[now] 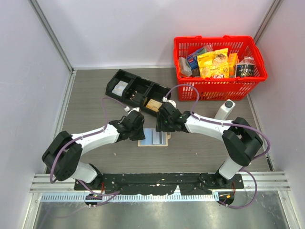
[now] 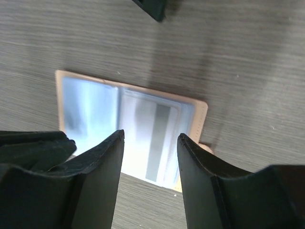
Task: Take the credit cards out of the card holder
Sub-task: Open the card holder at the center of the board.
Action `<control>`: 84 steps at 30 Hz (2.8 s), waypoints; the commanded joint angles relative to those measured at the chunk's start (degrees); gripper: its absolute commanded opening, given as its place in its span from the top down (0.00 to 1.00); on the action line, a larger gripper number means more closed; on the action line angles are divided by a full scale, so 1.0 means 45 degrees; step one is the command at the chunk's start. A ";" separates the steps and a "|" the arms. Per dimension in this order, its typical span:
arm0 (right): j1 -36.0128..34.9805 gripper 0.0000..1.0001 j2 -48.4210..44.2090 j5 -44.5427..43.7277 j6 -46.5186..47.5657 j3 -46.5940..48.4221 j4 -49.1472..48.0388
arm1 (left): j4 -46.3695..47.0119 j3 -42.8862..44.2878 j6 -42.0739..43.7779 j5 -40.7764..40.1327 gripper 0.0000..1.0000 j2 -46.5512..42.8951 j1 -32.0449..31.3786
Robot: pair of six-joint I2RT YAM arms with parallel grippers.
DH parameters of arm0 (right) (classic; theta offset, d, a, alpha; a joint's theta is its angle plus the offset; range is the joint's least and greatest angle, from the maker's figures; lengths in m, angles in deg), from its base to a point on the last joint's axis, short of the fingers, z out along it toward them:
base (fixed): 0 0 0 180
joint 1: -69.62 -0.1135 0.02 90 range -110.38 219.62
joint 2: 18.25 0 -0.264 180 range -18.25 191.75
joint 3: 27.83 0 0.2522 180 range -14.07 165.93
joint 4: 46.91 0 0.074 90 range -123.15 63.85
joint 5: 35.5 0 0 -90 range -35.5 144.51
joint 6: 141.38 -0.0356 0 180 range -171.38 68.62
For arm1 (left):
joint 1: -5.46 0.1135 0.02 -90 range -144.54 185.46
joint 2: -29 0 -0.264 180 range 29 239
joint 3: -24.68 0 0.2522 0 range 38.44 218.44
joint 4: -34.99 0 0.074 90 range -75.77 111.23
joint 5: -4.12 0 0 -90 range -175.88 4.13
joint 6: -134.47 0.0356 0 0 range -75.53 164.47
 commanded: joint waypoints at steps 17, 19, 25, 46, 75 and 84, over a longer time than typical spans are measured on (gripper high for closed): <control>-0.0090 0.47 0.0635 0.0528 -0.0453 -0.0291 -0.0413 | 0.0216 -0.0034 0.0181 -0.0081 0.81 0.1153 0.0133; -0.0090 0.48 0.0655 0.0684 -0.0453 -0.0271 -0.0510 | 0.0216 -0.0034 0.0181 -0.0081 0.81 0.1173 0.0133; -0.0091 0.51 0.0421 0.0938 -0.0473 -0.0174 -0.0627 | 0.0216 -0.0034 0.0239 -0.0022 0.81 0.1134 0.0153; -0.0149 0.52 0.0460 0.3142 -0.0239 -0.0095 -0.2149 | 0.0352 -0.0131 0.0298 0.0153 0.82 0.0861 0.0153; -0.0266 0.47 0.1202 0.0138 -0.0590 0.0334 -0.0217 | 0.0118 -0.0190 0.0103 -0.0061 0.82 0.0723 0.0211; -0.0266 0.46 0.1221 -0.0214 -0.0726 0.0354 0.0212 | 0.0118 -0.0190 0.0083 -0.0022 0.82 0.0782 0.0192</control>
